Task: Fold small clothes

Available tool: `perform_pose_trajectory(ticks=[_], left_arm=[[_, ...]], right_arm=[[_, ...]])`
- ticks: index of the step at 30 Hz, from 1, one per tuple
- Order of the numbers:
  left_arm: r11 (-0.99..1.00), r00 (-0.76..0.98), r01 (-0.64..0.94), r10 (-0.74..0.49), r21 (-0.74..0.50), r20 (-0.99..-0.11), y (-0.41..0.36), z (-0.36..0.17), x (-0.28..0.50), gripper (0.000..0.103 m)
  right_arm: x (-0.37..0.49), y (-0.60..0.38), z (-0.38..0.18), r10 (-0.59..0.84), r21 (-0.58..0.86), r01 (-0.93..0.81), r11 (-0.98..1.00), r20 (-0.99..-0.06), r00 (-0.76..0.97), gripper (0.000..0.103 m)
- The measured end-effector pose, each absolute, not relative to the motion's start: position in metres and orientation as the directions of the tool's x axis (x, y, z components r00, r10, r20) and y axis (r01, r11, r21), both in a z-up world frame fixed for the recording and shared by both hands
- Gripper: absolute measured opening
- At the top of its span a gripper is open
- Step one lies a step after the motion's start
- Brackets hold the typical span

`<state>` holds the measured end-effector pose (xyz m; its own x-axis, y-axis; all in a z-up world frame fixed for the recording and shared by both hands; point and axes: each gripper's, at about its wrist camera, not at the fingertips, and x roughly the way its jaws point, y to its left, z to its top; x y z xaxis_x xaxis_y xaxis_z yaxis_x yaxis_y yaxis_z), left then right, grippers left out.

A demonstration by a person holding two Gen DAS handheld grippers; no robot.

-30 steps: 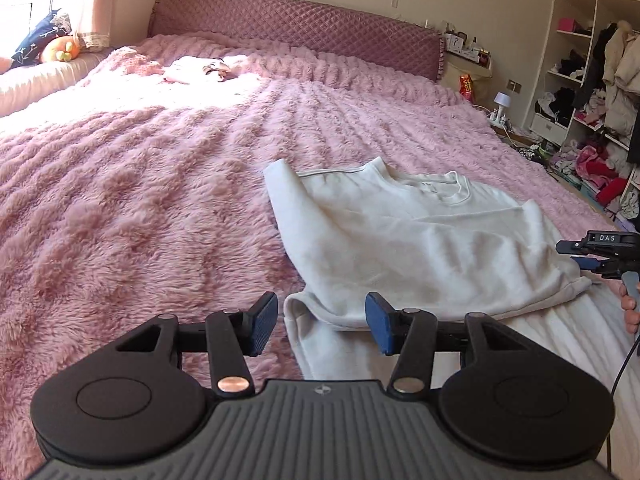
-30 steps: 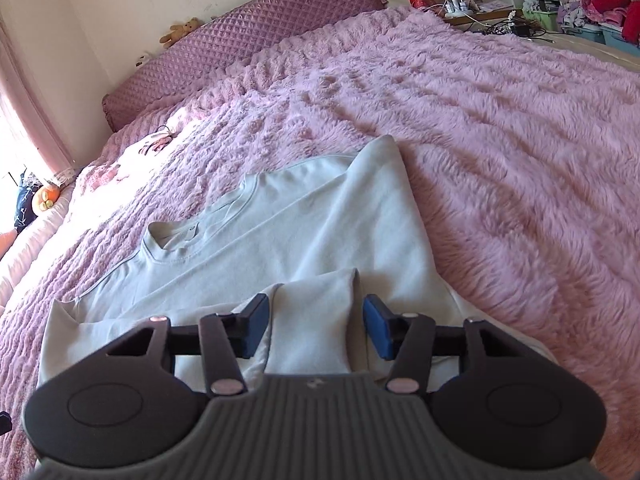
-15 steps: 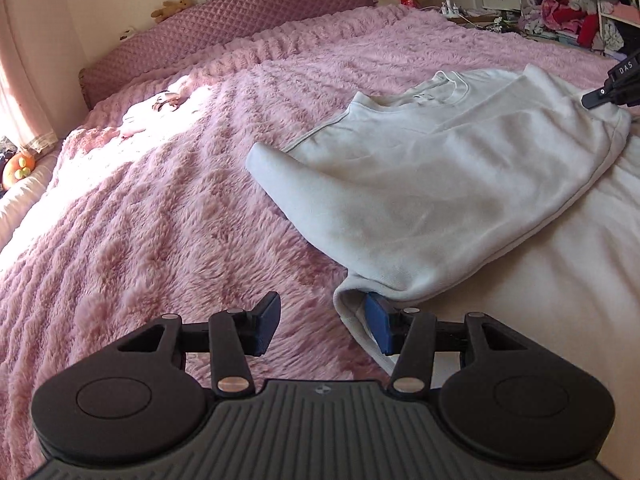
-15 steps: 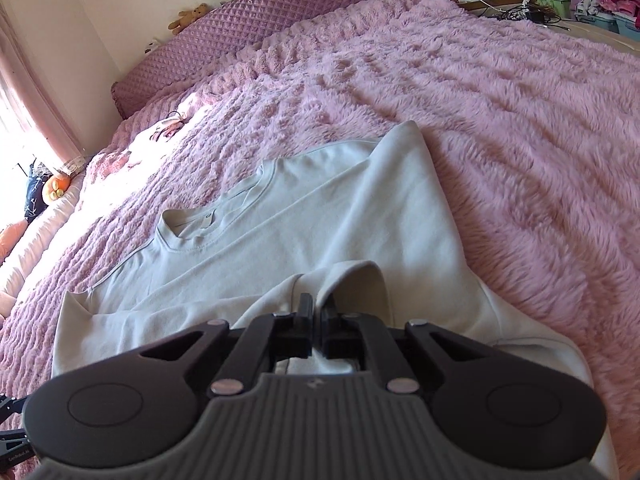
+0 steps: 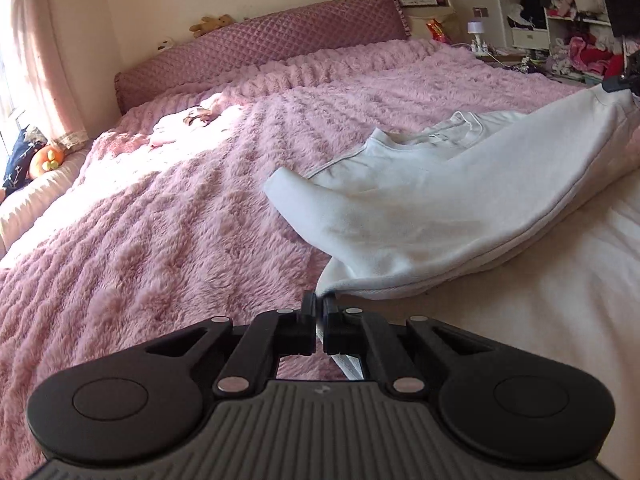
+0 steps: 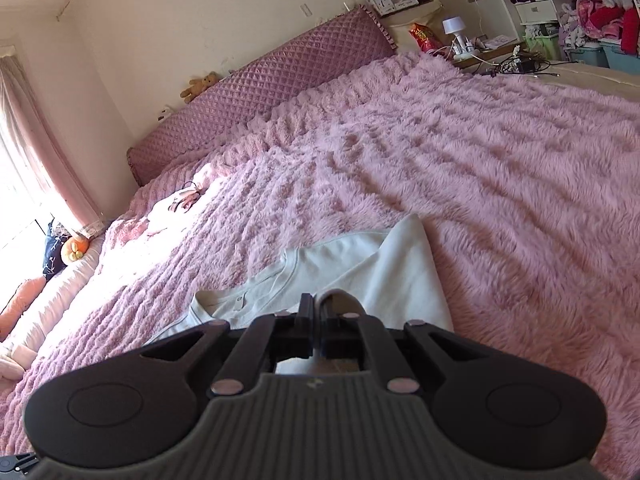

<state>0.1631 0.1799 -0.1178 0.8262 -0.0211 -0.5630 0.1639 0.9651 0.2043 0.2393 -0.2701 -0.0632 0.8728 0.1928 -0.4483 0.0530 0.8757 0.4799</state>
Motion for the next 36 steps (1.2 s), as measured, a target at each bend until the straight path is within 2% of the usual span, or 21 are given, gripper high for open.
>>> perform_pose_trajectory(ticks=[3,6,9,12,14,16,18,21,23,27,29,30,36], left_arm=[[0.987,0.813,0.095,-0.001,0.131,-0.582,0.178,-0.123,0.161,0.002],[0.992,0.797,0.061,0.020,0.113,-0.604,0.169,-0.130,0.164,0.002],[0.995,0.782,0.045,0.017,0.085,-0.622,0.171,-0.133,0.166,0.002],[0.999,0.769,0.040,-0.008,0.036,-0.639,0.180,-0.130,0.167,0.003],[0.999,0.768,0.030,-0.013,0.016,-0.640,0.184,-0.126,0.164,0.006],[1.000,0.777,0.020,-0.017,-0.002,-0.630,0.188,-0.118,0.158,0.009],[1.000,0.797,0.011,-0.021,-0.021,-0.604,0.191,-0.107,0.150,0.019],[0.998,0.825,0.008,-0.038,-0.057,-0.563,0.190,-0.093,0.147,0.026],[0.993,0.831,0.017,-0.079,-0.116,-0.551,0.191,-0.090,0.152,0.031],[0.982,0.829,0.013,-0.116,-0.189,-0.547,0.186,-0.095,0.167,0.031],[0.972,0.815,0.008,-0.142,-0.233,-0.562,0.186,-0.101,0.175,0.031],[0.970,0.806,-0.004,-0.142,-0.245,-0.575,0.186,-0.104,0.178,0.031],[0.964,0.757,-0.074,-0.111,-0.254,-0.644,0.190,-0.124,0.183,0.033]], right_arm=[[0.231,-0.277,-0.068,0.110,0.403,0.096,0.910,-0.457,0.883,0.000],[0.230,-0.286,-0.098,0.061,0.360,0.164,0.919,-0.539,0.840,0.000],[0.229,-0.291,-0.127,0.033,0.330,0.208,0.921,-0.596,0.802,0.000],[0.226,-0.293,-0.141,0.030,0.351,0.232,0.907,-0.604,0.796,0.000],[0.225,-0.294,-0.140,0.025,0.369,0.250,0.895,-0.601,0.799,0.008],[0.224,-0.296,-0.135,0.049,0.398,0.243,0.885,-0.596,0.801,0.036],[0.219,-0.294,-0.125,0.059,0.399,0.219,0.890,-0.577,0.815,0.043],[0.206,-0.295,-0.116,0.085,0.414,0.190,0.890,-0.561,0.824,0.045],[0.199,-0.295,-0.116,0.108,0.424,0.181,0.887,-0.572,0.813,0.045],[0.195,-0.289,-0.126,0.134,0.414,0.167,0.895,-0.606,0.785,0.042],[0.196,-0.288,-0.133,0.174,0.439,0.150,0.886,-0.615,0.769,0.008],[0.195,-0.288,-0.134,0.176,0.440,0.150,0.885,-0.616,0.768,0.003],[0.174,-0.293,-0.117,0.133,0.406,0.137,0.903,-0.569,0.811,0.000]])
